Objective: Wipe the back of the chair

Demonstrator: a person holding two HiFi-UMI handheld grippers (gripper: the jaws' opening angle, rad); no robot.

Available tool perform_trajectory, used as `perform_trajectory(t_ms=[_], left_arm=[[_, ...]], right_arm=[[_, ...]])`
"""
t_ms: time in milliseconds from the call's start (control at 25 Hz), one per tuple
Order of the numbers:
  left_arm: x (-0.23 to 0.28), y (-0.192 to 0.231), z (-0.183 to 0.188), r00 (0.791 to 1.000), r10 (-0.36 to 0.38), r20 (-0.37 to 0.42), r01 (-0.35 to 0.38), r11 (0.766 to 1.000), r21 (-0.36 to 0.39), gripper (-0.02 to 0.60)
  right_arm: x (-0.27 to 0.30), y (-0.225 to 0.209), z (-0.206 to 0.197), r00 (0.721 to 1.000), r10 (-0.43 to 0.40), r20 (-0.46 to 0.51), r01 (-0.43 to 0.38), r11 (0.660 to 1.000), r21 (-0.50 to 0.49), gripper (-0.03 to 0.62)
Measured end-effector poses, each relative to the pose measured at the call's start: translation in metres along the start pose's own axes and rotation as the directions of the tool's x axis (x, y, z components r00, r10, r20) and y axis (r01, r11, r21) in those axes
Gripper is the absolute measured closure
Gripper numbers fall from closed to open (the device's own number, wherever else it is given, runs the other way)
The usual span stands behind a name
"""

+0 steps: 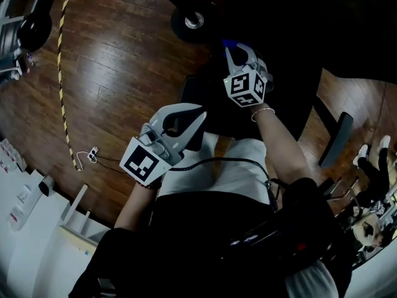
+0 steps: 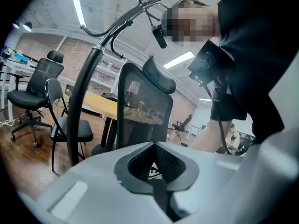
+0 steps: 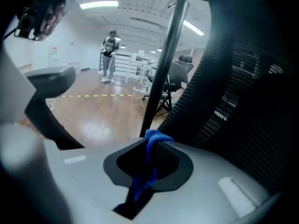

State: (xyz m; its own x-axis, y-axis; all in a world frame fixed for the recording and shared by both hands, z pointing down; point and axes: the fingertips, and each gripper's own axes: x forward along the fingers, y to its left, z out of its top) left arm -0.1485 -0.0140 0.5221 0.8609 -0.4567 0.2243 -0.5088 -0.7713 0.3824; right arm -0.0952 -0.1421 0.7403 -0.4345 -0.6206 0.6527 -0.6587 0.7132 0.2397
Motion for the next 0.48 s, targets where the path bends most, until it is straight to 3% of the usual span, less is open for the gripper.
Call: perform_trajectory(t_ms=[120, 240, 480], left_arm=[[-0.011, 0.001, -0.005, 1.0, 0.011, -0.002, -0.011, 1.0, -0.012, 0.577], [-0.014, -0.002, -0.009, 1.0, 0.004, -0.007, -0.004, 1.0, -0.009, 0.577], [-0.004, -0.026, 0.009, 0.999, -0.035, 0.011, 0.035, 0.999, 0.014, 0.577]], right_arm=[[0.001, 0.006, 0.005, 1.0, 0.01, 0.025, -0.012, 0.998, 0.061, 0.56], [-0.002, 0.012, 0.029, 0.991, 0.056, 0.123, -0.066, 0.995, 0.079, 0.56], [-0.043, -0.007, 0.133, 0.917, 0.033, 0.398, -0.115, 0.976, 0.184, 0.56]])
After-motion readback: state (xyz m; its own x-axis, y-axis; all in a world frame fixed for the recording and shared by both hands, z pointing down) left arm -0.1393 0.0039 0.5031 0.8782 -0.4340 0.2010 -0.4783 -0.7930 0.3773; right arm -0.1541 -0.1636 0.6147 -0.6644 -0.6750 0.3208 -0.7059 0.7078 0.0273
